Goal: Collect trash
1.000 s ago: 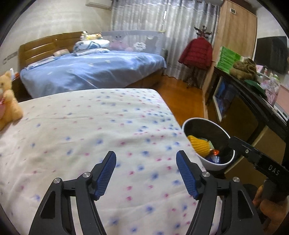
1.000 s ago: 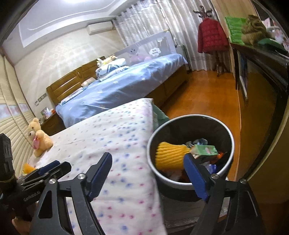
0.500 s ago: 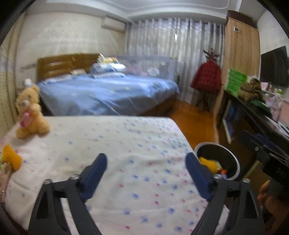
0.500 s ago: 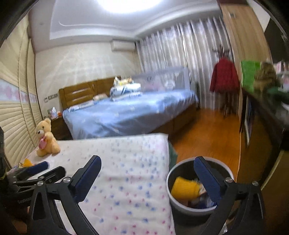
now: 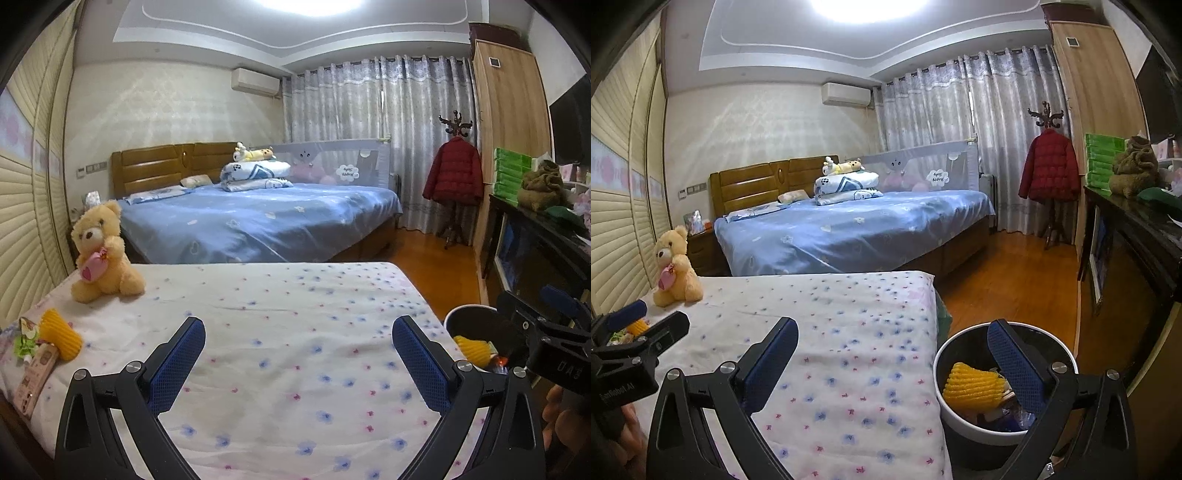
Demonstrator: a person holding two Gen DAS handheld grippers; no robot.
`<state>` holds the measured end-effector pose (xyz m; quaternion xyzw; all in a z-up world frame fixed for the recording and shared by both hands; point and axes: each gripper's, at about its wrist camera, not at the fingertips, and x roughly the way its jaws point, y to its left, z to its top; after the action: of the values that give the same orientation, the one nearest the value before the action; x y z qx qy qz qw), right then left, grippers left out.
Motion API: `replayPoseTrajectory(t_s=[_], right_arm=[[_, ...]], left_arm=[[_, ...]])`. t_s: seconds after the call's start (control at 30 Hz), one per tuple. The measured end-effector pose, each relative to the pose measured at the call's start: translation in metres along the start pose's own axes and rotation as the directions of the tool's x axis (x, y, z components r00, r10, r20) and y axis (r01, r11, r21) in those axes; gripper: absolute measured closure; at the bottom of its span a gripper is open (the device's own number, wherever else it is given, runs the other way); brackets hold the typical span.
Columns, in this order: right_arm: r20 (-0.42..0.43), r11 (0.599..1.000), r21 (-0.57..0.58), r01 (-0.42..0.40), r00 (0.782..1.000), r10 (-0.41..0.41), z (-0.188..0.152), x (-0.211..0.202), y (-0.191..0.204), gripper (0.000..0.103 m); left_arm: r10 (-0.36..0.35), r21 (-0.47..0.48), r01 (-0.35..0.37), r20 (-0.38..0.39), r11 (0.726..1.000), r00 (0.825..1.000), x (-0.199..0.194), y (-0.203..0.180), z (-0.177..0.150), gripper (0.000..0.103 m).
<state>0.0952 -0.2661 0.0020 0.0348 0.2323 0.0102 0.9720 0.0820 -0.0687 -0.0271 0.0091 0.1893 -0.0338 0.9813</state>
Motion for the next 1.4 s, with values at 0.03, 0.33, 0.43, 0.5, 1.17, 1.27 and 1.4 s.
replayPoseTrajectory(t_s=[0.03, 0.33, 0.43, 0.5, 1.17, 1.27, 1.4], right_arm=[[0.001, 1.000, 0.002, -0.002, 1.000, 0.002, -0.0001, 0.0000, 0.0001, 0.000], [-0.006, 1.000, 0.009, -0.003, 1.000, 0.003, -0.0009, 0.0017, 0.0001, 0.000], [-0.009, 1.000, 0.009, -0.007, 1.000, 0.007, -0.0008, 0.0020, 0.0000, 0.000], [-0.007, 1.000, 0.008, -0.009, 1.000, 0.009, -0.0005, 0.0012, -0.0006, 0.000], [-0.001, 1.000, -0.006, -0.022, 1.000, 0.022, 0.0035, -0.0016, 0.0029, 0.000], [-0.002, 1.000, -0.005, -0.021, 1.000, 0.021, 0.0035, -0.0016, 0.0032, 0.000], [-0.005, 1.000, -0.004, -0.023, 1.000, 0.023, 0.0035, -0.0022, 0.0033, 0.000]], left_arm=[[0.002, 0.001, -0.002, 0.001, 1.000, 1.000, 0.0004, 0.0001, 0.0002, 0.001], [0.006, -0.003, -0.006, -0.005, 1.000, 1.000, 0.0040, 0.0039, 0.0017, 0.001], [0.005, -0.005, -0.005, -0.007, 1.000, 1.000, 0.0051, 0.0052, 0.0028, 0.001], [0.007, -0.004, -0.007, -0.005, 1.000, 1.000, 0.0053, 0.0057, 0.0033, 0.001], [0.007, 0.010, -0.007, 0.020, 1.000, 1.000, 0.0078, 0.0080, 0.0026, 0.001], [0.011, 0.011, -0.011, 0.018, 1.000, 1.000, 0.0084, 0.0077, 0.0022, 0.001], [0.010, 0.010, -0.010, 0.021, 1.000, 1.000, 0.0093, 0.0087, 0.0022, 0.001]])
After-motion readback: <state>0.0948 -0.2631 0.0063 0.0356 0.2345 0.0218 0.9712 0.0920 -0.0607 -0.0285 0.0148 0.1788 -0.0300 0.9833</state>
